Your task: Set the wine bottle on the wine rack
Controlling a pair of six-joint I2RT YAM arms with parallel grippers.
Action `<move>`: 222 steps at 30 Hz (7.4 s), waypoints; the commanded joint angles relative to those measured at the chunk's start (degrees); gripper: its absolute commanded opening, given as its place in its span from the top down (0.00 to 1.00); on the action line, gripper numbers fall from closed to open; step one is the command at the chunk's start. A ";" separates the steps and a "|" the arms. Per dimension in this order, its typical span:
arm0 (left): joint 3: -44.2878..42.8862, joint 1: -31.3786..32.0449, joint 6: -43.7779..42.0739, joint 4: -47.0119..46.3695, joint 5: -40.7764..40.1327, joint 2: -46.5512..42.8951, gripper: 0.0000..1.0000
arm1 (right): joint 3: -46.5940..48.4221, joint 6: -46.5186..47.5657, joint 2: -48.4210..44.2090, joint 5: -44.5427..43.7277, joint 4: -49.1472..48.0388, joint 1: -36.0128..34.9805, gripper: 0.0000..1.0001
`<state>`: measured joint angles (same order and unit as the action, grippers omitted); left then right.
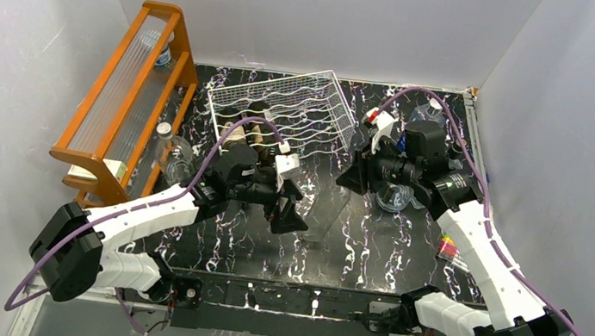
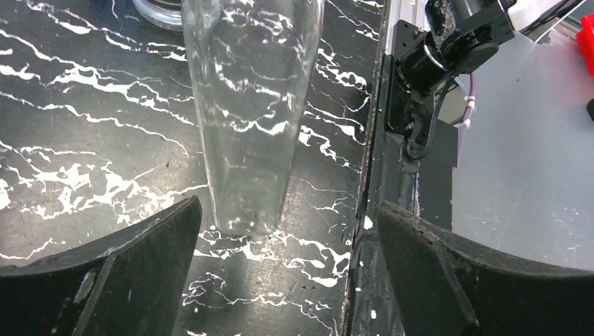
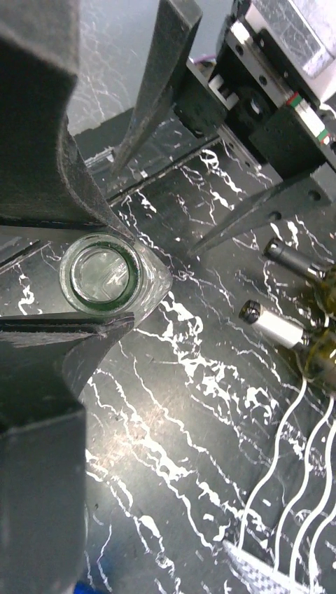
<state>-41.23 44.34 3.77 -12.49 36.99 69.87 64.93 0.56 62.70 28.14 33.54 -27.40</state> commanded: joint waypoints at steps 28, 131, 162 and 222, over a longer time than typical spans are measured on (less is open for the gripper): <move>4.31 0.42 0.92 -15.50 2.30 -0.05 0.25 | 2.73 -9.20 -4.15 16.37 -14.69 0.12 1.00; -4.70 5.54 -67.78 -5.22 -27.29 0.30 0.02 | 6.89 -10.49 4.98 -14.22 5.31 -9.61 1.00; -9.57 5.55 11.05 20.97 -47.33 -21.67 0.02 | -13.56 -25.33 10.05 -25.49 -20.97 -12.06 1.00; -28.62 5.47 9.24 24.55 -50.00 -6.11 0.02 | 4.90 -27.78 45.78 -31.06 -54.60 -10.88 1.00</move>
<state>-68.01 49.69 12.51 11.42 -12.34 65.67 65.08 -27.57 108.05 -0.86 -12.34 -39.18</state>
